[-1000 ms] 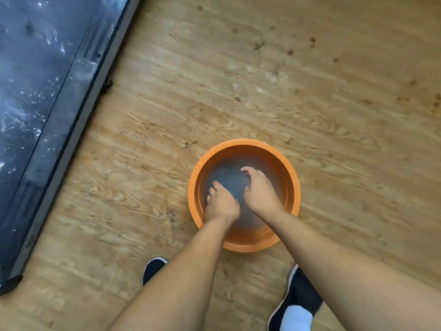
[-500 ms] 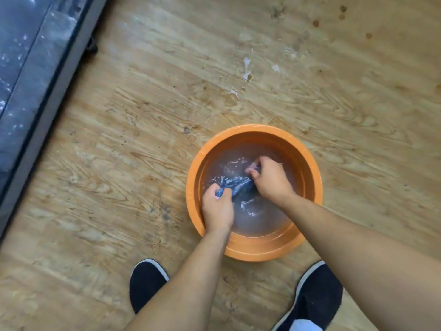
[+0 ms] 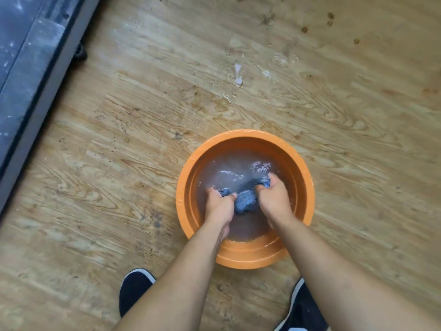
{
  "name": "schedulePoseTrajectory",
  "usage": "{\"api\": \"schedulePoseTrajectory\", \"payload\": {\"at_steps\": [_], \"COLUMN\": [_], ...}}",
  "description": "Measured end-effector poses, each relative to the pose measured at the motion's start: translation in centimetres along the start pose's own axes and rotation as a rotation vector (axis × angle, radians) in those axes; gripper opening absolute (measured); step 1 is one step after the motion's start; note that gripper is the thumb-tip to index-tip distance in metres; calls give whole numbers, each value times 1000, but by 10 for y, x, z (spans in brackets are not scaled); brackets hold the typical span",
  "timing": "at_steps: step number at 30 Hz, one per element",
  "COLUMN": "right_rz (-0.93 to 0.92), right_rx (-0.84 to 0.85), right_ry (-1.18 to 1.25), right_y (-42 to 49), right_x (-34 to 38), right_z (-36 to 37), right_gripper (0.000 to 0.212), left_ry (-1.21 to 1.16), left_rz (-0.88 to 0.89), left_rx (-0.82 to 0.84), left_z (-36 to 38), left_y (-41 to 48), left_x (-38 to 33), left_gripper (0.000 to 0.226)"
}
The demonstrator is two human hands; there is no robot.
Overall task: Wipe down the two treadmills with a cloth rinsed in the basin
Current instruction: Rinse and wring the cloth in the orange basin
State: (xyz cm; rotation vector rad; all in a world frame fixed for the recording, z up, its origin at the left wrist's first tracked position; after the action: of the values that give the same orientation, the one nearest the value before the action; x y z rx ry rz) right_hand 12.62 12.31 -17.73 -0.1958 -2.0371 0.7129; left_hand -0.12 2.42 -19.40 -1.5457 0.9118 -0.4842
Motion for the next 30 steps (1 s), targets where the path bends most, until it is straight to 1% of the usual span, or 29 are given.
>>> {"api": "schedulePoseTrajectory", "payload": {"at_steps": [1, 2, 3, 4, 5, 7, 8, 9, 10, 11, 13, 15, 16, 17, 19, 20, 21, 22, 24, 25, 26, 27, 28, 30], "right_rz": [-28, -35, -22, 0, 20, -10, -52, -107, -155, -164, -76, 61, 100, 123, 124, 118, 110, 96, 59, 55, 68, 85, 93, 108], "right_rx": [-1, 13, 36, 63, 95, 120, 109, 116, 131, 149, 153, 76, 51, 55, 151, 235, 335, 450, 673, 717, 705, 643, 546, 260], "right_ry": [-29, -58, -81, -88, -91, -107, -111, -137, -165, -190, -141, -21, -31, -76, -138, -149, -173, -209, -262, -265, -232, -173, -98, 25], "right_y": [-4, -7, -9, -9, -10, -7, -2, 3, 8, 14, 23, 34, 37, 38, 32, 26, 19, 12, -2, -5, -5, -4, -3, 0], "right_x": [3, 5, 5, 3, 1, 4, 9, 12, 14, 14, 11, 4, 2, 2, 6, 10, 13, 12, 8, 4, -1, -6, -10, -17], "right_z": [6, 13, 22, 30, 38, 42, 42, 42, 43, 44, 47, 43, 37, 30, 20, 18, 17, 17, 18, 15, 11, 7, 4, -5], "right_gripper": [37, 41, 40, 36, 33, 36, 30, 17, 14, 27, 40, 42, 40, 43, 69, 79, 82, 77, 51, 40, 35, 31, 27, 12], "left_ry": [88, 186, 268, 319, 349, 372, 366, 342, 298, 245, 203, 170, 145, 133, 131, 141, 161, 193, 276, 322, 374, 412, 435, 370], "left_rz": [36, 61, 66, 67, 67, 98, 125, 150, 169, 194, 261, 397, 443, 474, 420, 380, 356, 342, 373, 399, 404, 378, 325, 183], "left_rx": [0, -2, -9, -19, -28, -28, -27, -31, -49, -76, -156, -213, -227, -254, -276, -283, -285, -276, -250, -225, -199, -178, -163, -138], "left_z": [6, 12, 15, 17, 16, 16, 15, 14, 12, 10, 3, -5, -9, -15, -27, -33, -37, -41, -41, -39, -36, -33, -31, -30], "left_y": [-1, -3, -4, -4, -2, 0, -2, -5, -10, -15, -32, -48, -55, -59, -51, -45, -38, -33, -29, -29, -29, -24, -20, -9], "left_x": [-2, -5, -8, -11, -13, -17, -19, -20, -20, -21, -24, -30, -31, -30, -23, -20, -20, -23, -32, -37, -39, -39, -39, -36], "left_gripper": [37, 37, 30, 19, 13, 22, 28, 31, 32, 32, 30, 25, 24, 23, 21, 20, 18, 16, 8, 6, 6, 11, 18, 26]}}
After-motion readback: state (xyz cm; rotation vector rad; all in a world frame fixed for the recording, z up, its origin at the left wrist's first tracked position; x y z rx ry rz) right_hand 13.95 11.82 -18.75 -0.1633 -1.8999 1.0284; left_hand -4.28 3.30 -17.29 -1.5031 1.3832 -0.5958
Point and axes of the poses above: each hand's wrist, its own y-axis towards the middle knuckle, its own z-axis out of the palm, x = y × z, the point moved 7 cm from there along y, towards the middle knuckle, and after that the axes turned 14 degrees about -z, right-handed, at the moved point
